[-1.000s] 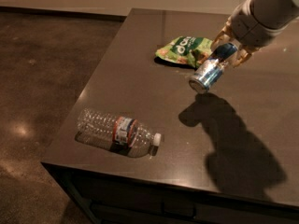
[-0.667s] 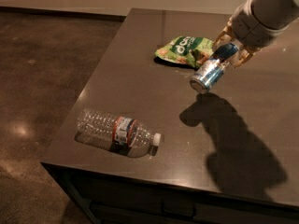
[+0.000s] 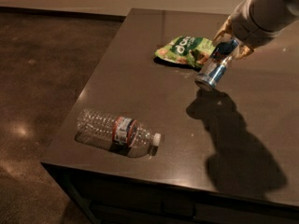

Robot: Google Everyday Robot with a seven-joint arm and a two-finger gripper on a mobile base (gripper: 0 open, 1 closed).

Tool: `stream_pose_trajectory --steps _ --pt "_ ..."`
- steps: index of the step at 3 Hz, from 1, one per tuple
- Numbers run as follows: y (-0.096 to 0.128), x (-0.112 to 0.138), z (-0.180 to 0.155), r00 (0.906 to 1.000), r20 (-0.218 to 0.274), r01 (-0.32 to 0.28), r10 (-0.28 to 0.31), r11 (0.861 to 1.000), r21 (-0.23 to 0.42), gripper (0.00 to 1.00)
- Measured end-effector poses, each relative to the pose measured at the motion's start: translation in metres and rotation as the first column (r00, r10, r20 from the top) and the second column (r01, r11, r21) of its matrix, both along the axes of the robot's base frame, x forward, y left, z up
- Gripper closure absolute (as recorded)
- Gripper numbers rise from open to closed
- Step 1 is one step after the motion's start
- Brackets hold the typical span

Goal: Place redbull can upright

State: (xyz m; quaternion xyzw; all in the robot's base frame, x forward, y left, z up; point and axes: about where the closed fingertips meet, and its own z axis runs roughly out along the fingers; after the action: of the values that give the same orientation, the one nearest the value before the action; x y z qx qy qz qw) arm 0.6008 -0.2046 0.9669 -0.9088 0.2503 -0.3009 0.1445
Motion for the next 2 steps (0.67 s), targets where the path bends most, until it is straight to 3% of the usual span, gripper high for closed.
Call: stream_pose_trajectory --steps 1,2 --pt "-0.001 0.013 0.005 0.9888 0.106 -0.103 0.105 0.994 -0.021 1.00" --pt "-0.005 0.022 0.016 0.9572 0.212 -0.200 0.197 0.980 -0.009 1.00"
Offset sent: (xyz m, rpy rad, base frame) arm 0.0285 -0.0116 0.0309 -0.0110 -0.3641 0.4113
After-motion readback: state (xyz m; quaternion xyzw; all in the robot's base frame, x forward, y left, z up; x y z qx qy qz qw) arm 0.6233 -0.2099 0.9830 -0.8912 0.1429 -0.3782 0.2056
